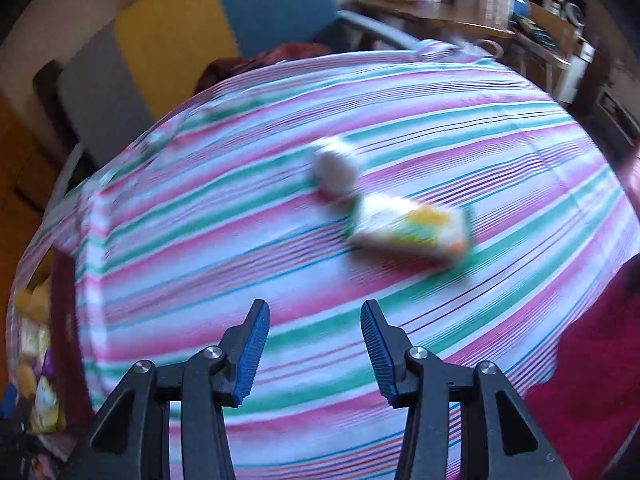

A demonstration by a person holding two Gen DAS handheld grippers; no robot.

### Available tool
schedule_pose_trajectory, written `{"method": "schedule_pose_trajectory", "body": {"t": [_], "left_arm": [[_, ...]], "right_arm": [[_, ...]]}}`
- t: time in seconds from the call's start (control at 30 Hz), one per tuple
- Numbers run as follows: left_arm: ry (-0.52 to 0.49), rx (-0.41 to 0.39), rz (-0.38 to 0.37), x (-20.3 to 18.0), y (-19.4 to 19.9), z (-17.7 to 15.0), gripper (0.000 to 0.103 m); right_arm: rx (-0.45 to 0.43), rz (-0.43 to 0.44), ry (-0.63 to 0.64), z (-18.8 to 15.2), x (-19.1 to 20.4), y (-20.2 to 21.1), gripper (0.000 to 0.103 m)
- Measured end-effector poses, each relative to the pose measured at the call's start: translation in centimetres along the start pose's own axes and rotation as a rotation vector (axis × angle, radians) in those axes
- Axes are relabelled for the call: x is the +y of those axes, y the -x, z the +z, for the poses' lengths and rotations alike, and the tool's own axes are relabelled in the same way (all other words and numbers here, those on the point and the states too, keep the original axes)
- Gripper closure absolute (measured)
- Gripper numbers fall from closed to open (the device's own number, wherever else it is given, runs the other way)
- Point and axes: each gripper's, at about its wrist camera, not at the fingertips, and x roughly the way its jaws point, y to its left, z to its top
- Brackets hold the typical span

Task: Organize objects
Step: 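Move the right gripper to the WEIDAN cracker packet and grasp it, then lift WEIDAN packet with right gripper while left gripper grasps the white cotton ball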

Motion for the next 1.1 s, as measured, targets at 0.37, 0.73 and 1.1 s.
{"method": "schedule_pose_trajectory", "body": {"t": [0.37, 0.73, 1.1], "left_arm": [[-0.061, 0.031, -0.051, -3.9, -1.2, 1.4, 0.019], [-0.097, 0.075, -0.108, -6.9, -3.3, 2.6, 0.019], [-0.128, 0.125, -0.181, -10.9, -6.3, 5.2, 0.019]], "right_arm": [[0.084, -0.027, 0.046, 8.3, -5.7, -6.5, 0.044], [0.222, 0.103, 0.155, 5.9, -4.2, -7.4, 0.039], [0.286, 0.094, 0.429, 2.9, 0.8, -6.5, 0.031]]}}
